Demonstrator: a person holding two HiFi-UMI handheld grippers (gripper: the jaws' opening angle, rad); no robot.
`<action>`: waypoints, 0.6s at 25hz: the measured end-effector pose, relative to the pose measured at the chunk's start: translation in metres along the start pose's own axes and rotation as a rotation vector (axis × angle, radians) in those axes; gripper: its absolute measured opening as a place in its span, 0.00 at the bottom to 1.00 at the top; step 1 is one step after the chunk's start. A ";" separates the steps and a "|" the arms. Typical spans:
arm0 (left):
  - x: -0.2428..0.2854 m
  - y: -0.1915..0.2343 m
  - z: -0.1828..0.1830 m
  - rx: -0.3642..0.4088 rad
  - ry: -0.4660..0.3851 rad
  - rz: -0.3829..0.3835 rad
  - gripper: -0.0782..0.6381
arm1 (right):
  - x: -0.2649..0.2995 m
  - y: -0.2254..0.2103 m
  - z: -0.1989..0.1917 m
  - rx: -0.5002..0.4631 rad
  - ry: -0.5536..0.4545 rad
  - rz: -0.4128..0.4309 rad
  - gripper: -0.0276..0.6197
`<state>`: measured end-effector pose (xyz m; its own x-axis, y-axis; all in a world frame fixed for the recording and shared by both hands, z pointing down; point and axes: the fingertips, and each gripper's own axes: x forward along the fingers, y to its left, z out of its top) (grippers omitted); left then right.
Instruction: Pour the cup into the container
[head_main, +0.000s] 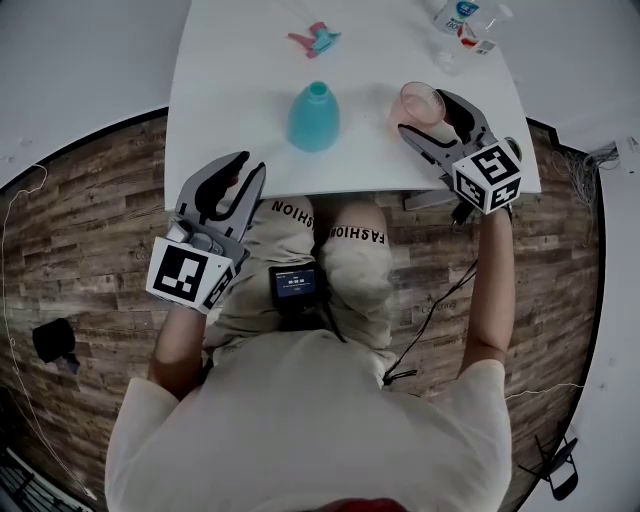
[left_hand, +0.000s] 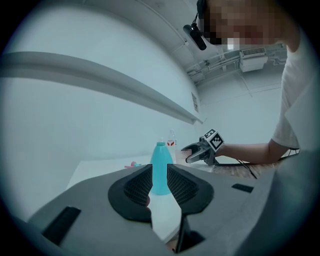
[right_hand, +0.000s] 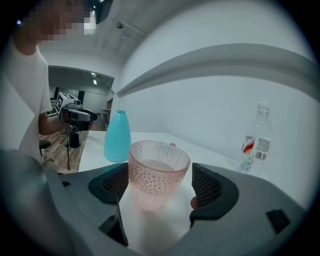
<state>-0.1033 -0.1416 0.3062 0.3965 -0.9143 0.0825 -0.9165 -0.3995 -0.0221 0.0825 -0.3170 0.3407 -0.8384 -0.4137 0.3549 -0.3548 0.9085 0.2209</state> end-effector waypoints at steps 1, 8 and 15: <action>0.000 0.000 0.000 -0.003 0.001 0.000 0.23 | 0.001 0.000 -0.001 -0.002 -0.002 0.019 0.62; 0.001 -0.005 -0.001 0.006 0.015 -0.004 0.23 | 0.004 0.000 -0.009 -0.021 -0.022 0.156 0.67; 0.002 -0.008 -0.005 0.015 0.035 0.001 0.23 | 0.012 0.000 -0.009 -0.028 -0.024 0.283 0.68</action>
<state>-0.0950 -0.1402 0.3113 0.3937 -0.9117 0.1173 -0.9157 -0.4001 -0.0368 0.0765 -0.3224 0.3534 -0.9122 -0.1425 0.3841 -0.0944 0.9854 0.1415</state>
